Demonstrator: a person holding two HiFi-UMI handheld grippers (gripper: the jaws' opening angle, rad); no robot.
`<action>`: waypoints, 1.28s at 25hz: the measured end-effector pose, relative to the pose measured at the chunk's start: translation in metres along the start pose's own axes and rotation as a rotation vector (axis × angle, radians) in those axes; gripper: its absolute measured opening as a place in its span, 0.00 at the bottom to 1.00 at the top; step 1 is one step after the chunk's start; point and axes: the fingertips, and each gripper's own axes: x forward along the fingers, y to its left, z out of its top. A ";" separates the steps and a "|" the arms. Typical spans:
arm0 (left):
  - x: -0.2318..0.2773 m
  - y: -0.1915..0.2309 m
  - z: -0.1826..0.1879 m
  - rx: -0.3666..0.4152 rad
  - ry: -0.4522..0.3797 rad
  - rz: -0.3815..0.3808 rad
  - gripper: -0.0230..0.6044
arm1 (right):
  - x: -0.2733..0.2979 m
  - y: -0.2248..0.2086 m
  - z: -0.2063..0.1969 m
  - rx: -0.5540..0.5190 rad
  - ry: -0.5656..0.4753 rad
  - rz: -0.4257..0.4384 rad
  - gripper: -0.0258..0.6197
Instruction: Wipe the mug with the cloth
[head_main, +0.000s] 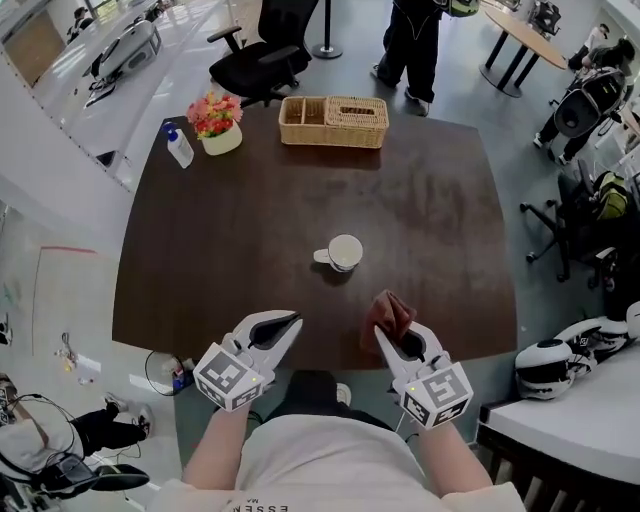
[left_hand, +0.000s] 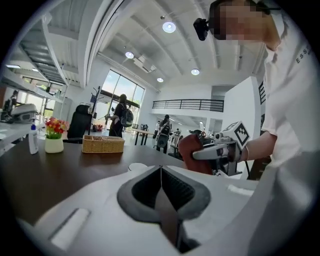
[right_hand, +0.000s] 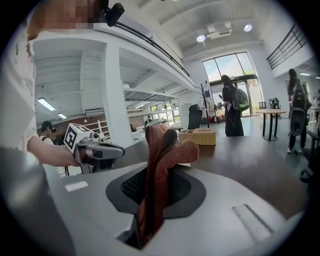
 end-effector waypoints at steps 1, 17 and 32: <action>0.007 0.010 -0.001 -0.003 0.011 -0.029 0.04 | 0.011 -0.005 0.000 0.009 0.014 -0.007 0.17; 0.122 0.135 -0.085 0.061 0.185 -0.166 0.26 | 0.121 -0.038 -0.086 0.181 0.238 0.016 0.17; 0.161 0.111 -0.099 0.216 0.226 -0.358 0.18 | 0.169 -0.019 -0.104 0.030 0.349 0.256 0.17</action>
